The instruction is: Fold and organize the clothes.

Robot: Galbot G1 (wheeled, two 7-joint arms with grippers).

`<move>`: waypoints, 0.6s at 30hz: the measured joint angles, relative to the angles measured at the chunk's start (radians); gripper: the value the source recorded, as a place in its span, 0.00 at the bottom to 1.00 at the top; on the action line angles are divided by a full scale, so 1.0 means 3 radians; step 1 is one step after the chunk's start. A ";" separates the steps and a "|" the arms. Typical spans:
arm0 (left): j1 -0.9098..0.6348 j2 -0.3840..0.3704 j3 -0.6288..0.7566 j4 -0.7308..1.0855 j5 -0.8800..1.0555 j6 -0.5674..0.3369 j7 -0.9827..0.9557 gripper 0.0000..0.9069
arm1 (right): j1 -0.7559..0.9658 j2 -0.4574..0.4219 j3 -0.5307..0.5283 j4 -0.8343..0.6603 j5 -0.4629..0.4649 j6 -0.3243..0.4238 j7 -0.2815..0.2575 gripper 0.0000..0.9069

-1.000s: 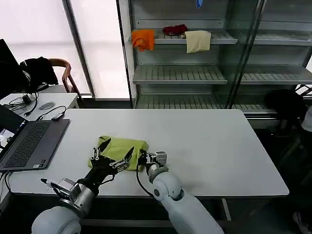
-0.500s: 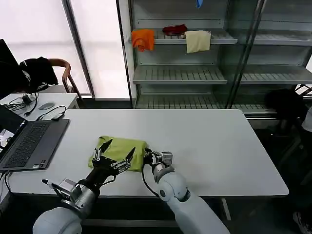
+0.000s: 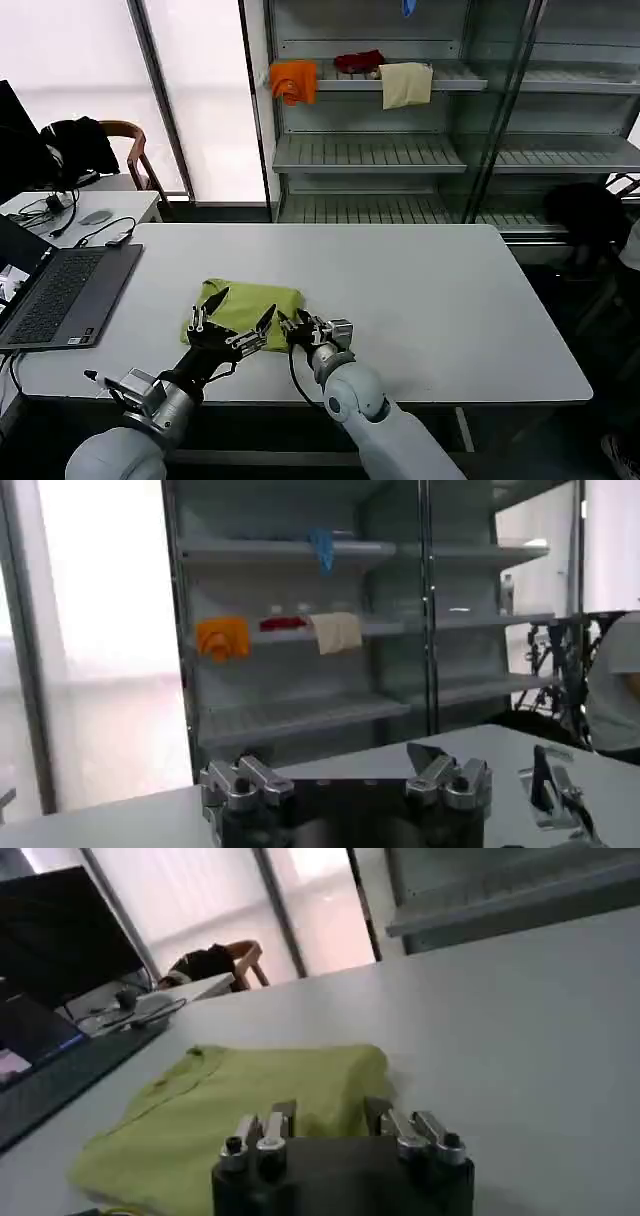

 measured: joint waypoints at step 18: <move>0.0006 -0.0004 -0.0003 0.0014 0.0011 -0.0001 0.0001 1.00 | 0.0038 0.0054 0.0014 -0.0095 -0.0030 0.0163 -0.0049 0.00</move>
